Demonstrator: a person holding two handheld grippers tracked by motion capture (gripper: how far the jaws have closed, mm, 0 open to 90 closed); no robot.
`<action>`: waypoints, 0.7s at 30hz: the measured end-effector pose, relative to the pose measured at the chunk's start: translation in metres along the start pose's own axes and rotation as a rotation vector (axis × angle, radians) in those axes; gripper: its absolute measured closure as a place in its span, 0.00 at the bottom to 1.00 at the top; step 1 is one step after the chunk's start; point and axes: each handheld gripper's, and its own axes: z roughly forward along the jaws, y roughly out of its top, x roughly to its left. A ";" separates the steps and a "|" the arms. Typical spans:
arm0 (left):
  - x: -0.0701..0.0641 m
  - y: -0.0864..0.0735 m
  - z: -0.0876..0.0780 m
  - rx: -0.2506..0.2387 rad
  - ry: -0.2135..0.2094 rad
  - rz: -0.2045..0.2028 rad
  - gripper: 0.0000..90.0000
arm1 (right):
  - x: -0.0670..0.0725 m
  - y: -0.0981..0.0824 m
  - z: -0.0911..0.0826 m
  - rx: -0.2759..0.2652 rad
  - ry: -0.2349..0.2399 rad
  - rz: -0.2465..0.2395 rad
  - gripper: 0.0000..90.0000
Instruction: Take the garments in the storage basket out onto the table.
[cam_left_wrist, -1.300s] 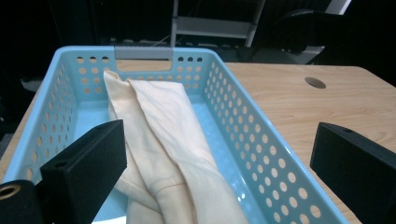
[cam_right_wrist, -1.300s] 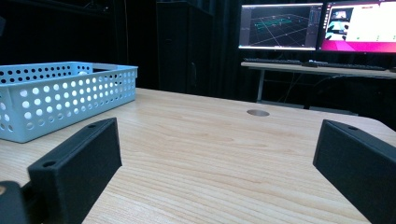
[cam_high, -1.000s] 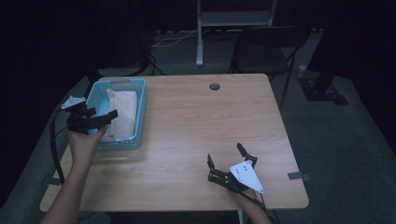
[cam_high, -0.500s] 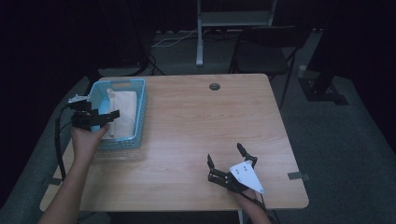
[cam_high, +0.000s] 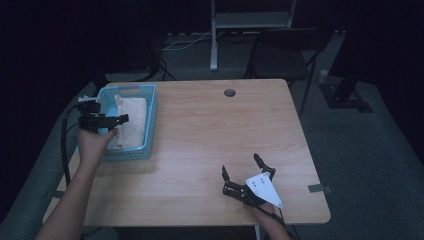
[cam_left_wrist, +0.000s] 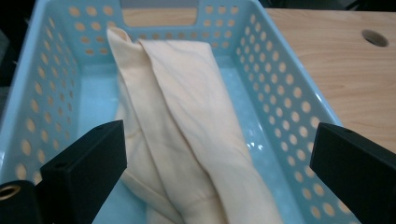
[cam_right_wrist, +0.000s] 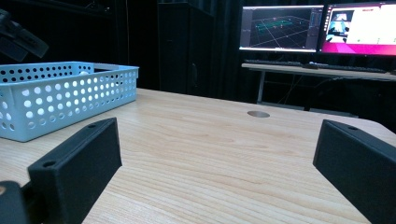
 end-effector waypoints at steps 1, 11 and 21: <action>0.002 0.001 0.002 0.012 0.008 -0.003 0.04 | 0.000 0.000 0.000 0.002 0.002 0.003 0.01; 0.010 0.016 0.020 0.088 0.005 -0.060 0.04 | 0.000 0.000 0.000 0.001 0.001 0.002 0.01; 0.014 0.016 0.048 0.192 0.029 -0.077 0.04 | 0.000 0.000 0.000 -0.002 0.006 -0.003 0.01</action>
